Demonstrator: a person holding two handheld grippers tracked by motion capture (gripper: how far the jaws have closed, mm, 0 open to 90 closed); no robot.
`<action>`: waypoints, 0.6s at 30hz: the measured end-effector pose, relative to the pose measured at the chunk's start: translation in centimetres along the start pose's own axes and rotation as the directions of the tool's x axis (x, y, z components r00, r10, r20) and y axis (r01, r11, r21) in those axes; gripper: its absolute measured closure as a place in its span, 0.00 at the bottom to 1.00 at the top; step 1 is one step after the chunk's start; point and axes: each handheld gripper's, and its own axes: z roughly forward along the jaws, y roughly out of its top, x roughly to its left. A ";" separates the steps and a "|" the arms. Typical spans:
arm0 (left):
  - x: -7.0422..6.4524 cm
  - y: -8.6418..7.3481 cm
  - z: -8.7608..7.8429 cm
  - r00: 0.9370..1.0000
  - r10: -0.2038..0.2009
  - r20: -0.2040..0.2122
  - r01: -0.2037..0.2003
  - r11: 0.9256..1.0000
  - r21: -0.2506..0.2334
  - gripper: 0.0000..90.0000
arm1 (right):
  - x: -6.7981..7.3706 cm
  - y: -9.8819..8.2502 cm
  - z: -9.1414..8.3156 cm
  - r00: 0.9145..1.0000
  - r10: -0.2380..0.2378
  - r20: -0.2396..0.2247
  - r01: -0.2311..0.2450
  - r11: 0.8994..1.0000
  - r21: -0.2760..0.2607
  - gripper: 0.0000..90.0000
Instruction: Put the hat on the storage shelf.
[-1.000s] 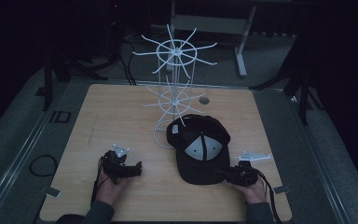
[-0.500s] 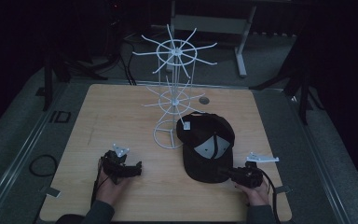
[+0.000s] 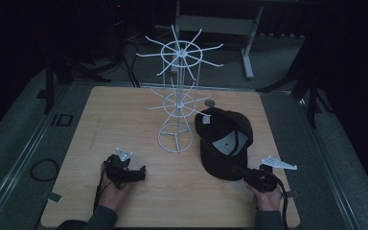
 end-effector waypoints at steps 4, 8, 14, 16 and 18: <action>0.0 0.0 0.0 1.000 0.000 0.000 0.000 1.000 0.000 0.00 | 0.1 0.2 -0.1 0.999 -0.001 0.040 0.002 1.000 -0.016 0.96; 0.0 0.0 0.0 1.000 0.000 0.000 0.000 1.000 0.000 0.00 | 0.2 0.2 -0.1 0.998 -0.008 0.062 0.009 1.000 -0.025 0.96; 0.0 0.0 0.0 1.000 0.000 0.000 0.000 1.000 0.000 0.00 | 0.6 0.8 0.1 0.994 -0.044 0.100 0.046 0.999 -0.022 0.96; 0.0 0.0 0.0 1.000 0.000 0.000 0.000 1.000 0.000 0.00 | 0.7 0.9 0.2 0.993 -0.049 0.106 0.051 0.998 -0.021 0.96; 0.0 0.0 0.0 1.000 0.000 0.000 0.000 1.000 0.000 0.00 | 0.7 1.1 0.3 0.992 -0.055 0.116 0.058 0.998 -0.022 0.96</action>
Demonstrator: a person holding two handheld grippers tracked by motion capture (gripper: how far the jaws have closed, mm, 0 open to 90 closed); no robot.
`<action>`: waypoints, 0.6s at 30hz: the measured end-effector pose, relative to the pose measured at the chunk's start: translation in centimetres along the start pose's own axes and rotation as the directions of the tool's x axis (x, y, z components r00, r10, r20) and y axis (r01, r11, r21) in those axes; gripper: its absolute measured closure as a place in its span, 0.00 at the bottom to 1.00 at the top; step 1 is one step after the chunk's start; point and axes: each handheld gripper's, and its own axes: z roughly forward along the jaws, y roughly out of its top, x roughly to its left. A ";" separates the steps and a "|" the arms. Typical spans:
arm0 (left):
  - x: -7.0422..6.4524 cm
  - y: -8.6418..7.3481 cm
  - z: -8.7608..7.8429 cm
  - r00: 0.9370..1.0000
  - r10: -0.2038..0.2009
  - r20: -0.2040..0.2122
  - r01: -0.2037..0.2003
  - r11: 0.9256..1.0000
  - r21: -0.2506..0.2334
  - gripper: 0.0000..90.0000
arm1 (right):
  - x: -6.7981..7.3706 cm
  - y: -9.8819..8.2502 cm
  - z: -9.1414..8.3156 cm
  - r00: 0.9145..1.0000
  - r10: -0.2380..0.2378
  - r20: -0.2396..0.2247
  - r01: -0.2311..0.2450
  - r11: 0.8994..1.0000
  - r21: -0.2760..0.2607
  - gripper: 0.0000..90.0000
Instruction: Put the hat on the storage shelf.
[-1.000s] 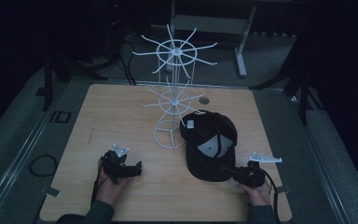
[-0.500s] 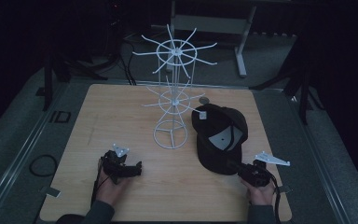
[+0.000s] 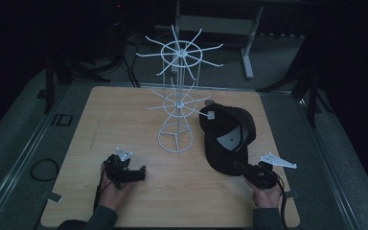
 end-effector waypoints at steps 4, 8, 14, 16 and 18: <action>0.0 0.0 0.0 1.000 0.000 0.000 0.000 1.000 0.000 0.00 | 0.1 0.3 0.1 1.000 -0.012 0.026 0.012 1.000 -0.003 0.96; 0.0 0.0 0.0 1.000 0.000 0.000 0.000 1.000 0.000 0.00 | 0.2 0.7 0.2 0.998 -0.026 0.052 0.026 1.000 -0.001 0.96; 0.0 0.0 0.0 1.000 0.000 0.000 0.000 1.000 0.000 0.00 | 0.2 1.1 0.4 0.997 -0.029 0.074 0.029 1.000 -0.005 0.96; 0.0 0.0 0.0 1.000 0.000 0.000 0.000 1.000 0.000 0.00 | 0.1 1.2 0.4 0.996 -0.028 0.080 0.029 1.000 -0.010 0.96; 0.0 0.0 0.0 1.000 0.000 0.000 0.000 1.000 0.000 0.00 | 0.0 1.4 0.4 0.996 -0.029 0.089 0.031 0.999 -0.013 0.96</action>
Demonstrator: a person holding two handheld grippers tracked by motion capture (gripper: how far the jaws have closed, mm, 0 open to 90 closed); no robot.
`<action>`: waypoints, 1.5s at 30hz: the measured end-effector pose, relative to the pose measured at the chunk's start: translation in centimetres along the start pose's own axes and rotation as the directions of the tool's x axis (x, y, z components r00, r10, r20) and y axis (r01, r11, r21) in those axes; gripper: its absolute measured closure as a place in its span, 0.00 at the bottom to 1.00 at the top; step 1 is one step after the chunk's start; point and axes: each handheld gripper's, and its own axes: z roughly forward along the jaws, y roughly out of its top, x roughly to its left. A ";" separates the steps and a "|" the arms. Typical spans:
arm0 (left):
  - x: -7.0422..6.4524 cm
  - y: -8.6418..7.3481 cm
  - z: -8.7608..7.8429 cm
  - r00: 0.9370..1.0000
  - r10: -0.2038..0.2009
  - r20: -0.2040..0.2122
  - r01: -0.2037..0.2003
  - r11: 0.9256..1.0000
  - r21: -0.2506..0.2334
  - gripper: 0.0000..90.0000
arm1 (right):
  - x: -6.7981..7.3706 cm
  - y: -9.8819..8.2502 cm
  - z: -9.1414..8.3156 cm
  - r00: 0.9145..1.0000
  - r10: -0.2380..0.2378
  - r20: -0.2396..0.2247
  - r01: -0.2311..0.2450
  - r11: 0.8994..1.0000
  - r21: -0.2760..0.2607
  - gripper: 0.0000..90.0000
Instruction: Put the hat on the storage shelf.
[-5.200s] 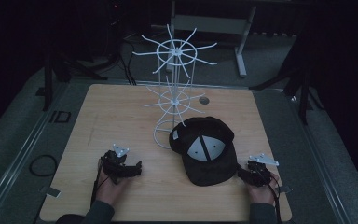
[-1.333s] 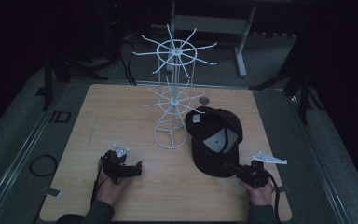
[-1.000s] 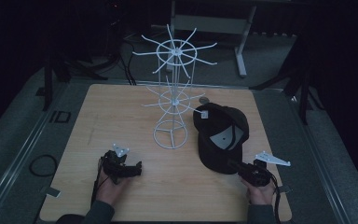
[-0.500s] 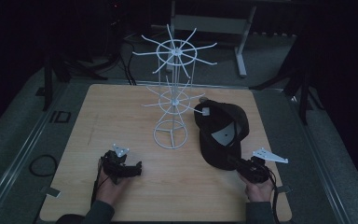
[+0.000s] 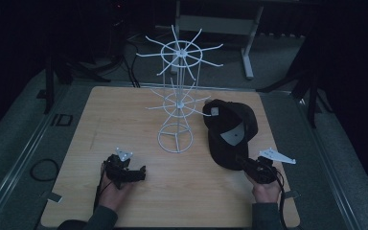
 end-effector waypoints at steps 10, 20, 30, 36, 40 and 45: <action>0.0 0.0 0.0 1.000 0.000 0.000 0.000 1.000 0.000 0.00 | -0.2 1.2 -0.2 0.999 -0.006 0.034 0.007 1.000 -0.027 0.96; 0.0 0.0 0.0 1.000 -0.002 0.000 0.002 1.000 -0.002 0.00 | -0.2 2.0 -0.1 0.998 -0.024 0.065 0.026 0.999 -0.035 0.96; 0.0 0.0 0.0 1.000 -0.007 0.000 0.007 1.000 -0.006 0.00 | 0.2 3.1 -0.2 0.995 -0.046 0.091 0.051 0.997 -0.050 0.96; 0.0 0.0 0.0 1.000 -0.003 0.001 0.003 1.000 -0.003 0.00 | 0.3 3.8 -0.2 0.994 -0.055 0.099 0.060 0.997 -0.056 0.96; 0.0 0.0 0.0 1.000 -0.004 0.001 0.004 1.000 -0.004 0.00 | 0.4 4.2 -0.2 0.993 -0.061 0.105 0.068 0.996 -0.062 0.96; 0.0 0.0 0.0 1.000 -0.004 0.001 0.004 1.000 -0.004 0.00 | 0.6 4.8 -0.2 0.991 -0.072 0.113 0.080 0.994 -0.072 0.96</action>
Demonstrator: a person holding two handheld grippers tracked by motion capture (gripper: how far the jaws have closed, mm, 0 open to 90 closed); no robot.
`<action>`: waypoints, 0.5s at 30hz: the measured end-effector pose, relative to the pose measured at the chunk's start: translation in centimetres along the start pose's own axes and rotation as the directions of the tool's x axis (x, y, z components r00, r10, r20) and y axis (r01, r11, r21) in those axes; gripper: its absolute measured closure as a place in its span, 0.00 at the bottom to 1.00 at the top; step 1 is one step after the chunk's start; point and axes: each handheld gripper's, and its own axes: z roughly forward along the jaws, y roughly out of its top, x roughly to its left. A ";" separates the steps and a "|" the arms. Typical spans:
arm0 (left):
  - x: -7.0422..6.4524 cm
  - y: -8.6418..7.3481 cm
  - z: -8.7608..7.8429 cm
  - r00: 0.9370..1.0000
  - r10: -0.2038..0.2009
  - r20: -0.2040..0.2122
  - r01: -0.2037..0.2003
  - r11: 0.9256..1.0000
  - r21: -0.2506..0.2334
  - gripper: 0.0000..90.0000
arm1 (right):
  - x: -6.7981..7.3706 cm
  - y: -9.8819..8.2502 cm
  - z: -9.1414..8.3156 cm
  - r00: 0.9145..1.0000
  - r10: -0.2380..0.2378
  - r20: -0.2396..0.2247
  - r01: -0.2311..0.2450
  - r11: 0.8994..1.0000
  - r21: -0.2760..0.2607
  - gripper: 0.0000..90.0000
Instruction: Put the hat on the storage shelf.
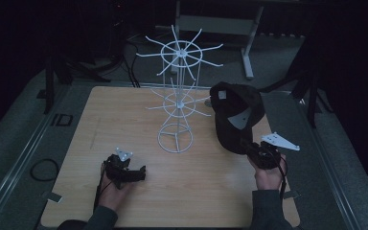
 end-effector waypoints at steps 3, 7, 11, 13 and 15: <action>0.0 0.0 0.0 1.000 0.000 0.000 0.000 1.000 0.000 0.00 | 0.1 0.3 0.0 1.000 -0.004 0.002 0.004 1.000 -0.005 0.96; 0.0 0.0 0.0 1.000 0.000 0.000 0.000 1.000 -0.002 0.00 | 0.2 0.6 0.0 1.000 -0.008 0.005 0.008 1.000 -0.008 0.96; 0.0 0.0 0.0 1.000 0.002 -0.001 -0.002 1.000 -0.001 0.00 | 0.3 1.1 0.1 1.000 -0.016 0.008 0.016 1.000 -0.016 0.96; 0.0 0.0 0.0 1.000 0.003 -0.001 -0.003 1.000 -0.001 0.00 | 0.4 1.3 0.0 1.000 -0.020 0.009 0.020 1.000 -0.019 0.96; 0.0 0.0 0.0 1.000 0.002 -0.001 -0.002 1.000 0.000 0.00 | 0.4 1.4 0.0 1.000 -0.023 0.009 0.023 0.999 -0.022 0.96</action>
